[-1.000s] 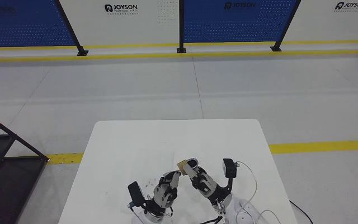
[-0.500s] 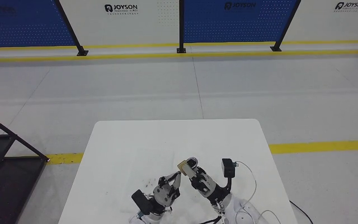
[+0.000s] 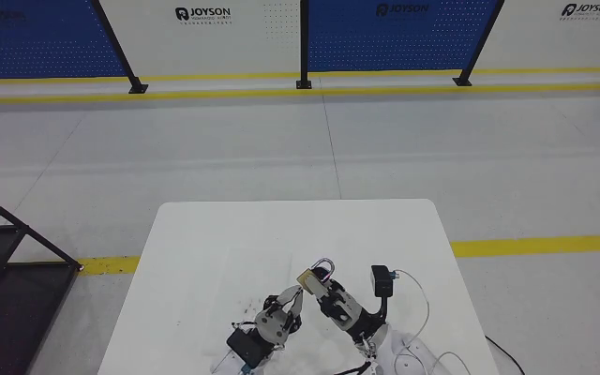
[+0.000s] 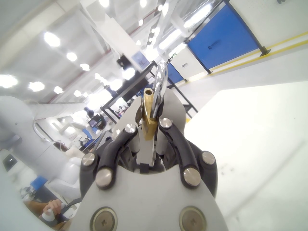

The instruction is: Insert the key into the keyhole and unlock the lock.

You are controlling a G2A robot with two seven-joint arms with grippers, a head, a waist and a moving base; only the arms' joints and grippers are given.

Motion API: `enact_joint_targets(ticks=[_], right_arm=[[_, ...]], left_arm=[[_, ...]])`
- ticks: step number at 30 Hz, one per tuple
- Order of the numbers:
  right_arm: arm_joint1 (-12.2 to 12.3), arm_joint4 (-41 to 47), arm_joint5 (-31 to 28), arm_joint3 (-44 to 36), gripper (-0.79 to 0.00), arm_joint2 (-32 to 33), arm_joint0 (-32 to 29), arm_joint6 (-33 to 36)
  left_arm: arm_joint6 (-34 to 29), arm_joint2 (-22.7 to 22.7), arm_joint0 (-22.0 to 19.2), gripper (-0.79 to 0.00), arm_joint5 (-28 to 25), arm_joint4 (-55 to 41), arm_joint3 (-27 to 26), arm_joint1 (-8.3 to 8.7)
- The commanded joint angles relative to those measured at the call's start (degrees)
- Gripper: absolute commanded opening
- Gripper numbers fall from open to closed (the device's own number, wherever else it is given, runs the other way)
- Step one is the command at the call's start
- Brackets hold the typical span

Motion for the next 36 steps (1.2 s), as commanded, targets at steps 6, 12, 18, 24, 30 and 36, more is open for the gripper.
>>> enact_joint_targets(ticks=[6, 12, 18, 24, 30, 36], right_arm=[[0.03, 0.59, 0.82, 0.63, -0.785, 0.44, 0.44, -0.6], [-0.35, 0.85, 6.99, 3.74, -0.785, 0.04, 3.33, 1.1], [-1.64, -4.35, 19.32, 8.81, -0.785, -6.51, 10.08, 12.79], [-4.11, -9.75, 28.36, 15.35, -0.785, -16.04, 17.07, 21.94], [-6.38, -12.32, 33.21, 20.03, -0.428, -21.51, 21.2, 22.36], [-6.73, -15.64, 34.19, 20.99, 0.0, -22.83, 21.73, 22.07]], left_arm=[[1.02, 0.66, 1.91, 0.0, -9.03, -7.46, -1.25, 0.23], [-3.81, -4.0, 8.38, 0.0, -23.92, -15.91, -5.93, 2.29], [-11.31, -16.73, 18.11, 0.0, -29.94, -20.38, -13.05, 5.42], [-14.54, -24.98, 23.97, 0.0, -28.62, -22.99, -16.75, 6.69], [-15.25, -27.04, 25.96, 0.0, -29.34, -24.4, -18.41, 7.01], [-16.41, -26.54, 25.28, 0.0, -28.03, -24.01, -18.22, 6.94]])
